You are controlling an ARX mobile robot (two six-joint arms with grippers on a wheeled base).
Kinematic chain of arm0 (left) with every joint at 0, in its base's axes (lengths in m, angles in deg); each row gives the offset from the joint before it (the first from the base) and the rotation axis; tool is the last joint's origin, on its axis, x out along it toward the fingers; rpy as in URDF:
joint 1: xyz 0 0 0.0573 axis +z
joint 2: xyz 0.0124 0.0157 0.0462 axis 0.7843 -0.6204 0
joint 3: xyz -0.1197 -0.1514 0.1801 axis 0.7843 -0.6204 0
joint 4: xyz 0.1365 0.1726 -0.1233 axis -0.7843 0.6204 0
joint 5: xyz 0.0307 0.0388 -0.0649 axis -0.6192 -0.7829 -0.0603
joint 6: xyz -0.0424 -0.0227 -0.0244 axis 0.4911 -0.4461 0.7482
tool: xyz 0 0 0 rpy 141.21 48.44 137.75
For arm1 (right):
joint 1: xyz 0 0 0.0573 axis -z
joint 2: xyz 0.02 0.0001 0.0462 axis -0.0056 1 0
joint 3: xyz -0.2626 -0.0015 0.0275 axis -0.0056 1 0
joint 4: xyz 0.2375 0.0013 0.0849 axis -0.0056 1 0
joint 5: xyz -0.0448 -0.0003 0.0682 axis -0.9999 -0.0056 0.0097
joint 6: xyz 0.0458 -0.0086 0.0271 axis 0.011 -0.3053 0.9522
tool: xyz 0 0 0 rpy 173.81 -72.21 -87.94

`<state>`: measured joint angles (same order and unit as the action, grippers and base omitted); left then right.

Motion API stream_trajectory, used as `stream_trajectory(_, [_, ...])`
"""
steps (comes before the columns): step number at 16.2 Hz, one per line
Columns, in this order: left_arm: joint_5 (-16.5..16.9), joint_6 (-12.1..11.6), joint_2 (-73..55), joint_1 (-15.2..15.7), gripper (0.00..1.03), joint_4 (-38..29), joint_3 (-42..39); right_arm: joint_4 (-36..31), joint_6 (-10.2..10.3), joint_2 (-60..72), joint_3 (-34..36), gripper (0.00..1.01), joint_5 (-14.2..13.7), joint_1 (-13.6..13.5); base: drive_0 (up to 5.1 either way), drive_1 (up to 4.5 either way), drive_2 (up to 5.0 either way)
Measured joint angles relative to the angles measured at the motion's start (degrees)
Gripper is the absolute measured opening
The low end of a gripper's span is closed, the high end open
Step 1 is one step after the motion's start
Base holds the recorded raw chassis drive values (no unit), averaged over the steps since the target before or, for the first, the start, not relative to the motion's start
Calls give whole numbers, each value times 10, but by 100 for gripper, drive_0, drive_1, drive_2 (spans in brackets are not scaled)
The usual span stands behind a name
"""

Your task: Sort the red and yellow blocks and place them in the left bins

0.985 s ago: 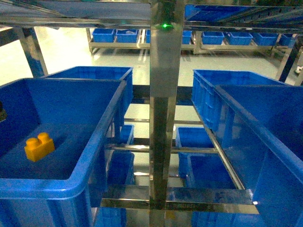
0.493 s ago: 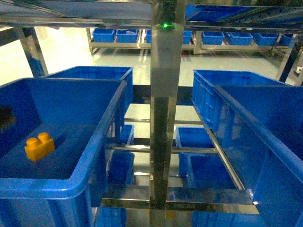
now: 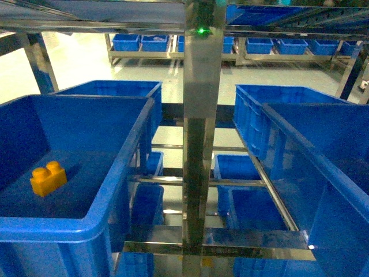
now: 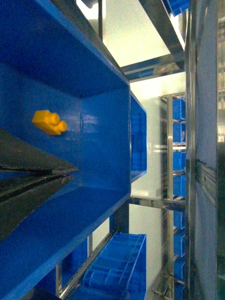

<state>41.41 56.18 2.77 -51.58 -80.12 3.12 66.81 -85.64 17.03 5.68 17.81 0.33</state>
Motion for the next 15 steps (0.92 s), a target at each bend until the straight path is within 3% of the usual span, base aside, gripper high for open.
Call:
stream_trajectory(1, [0, 0, -1, 0, 2, -35, -15, 5, 1, -14, 8, 2, 0, 0, 0, 0, 0])
stream_trajectory(13, [0, 0, 225, 0, 2, 189, -24, 67, 0, -130, 54, 2, 0, 0, 0, 0, 0])
stream_trajectory(15, [-1, 1, 253, 0, 2, 216, -24, 173, 0, -217, 54, 2, 0, 0, 0, 0, 0])
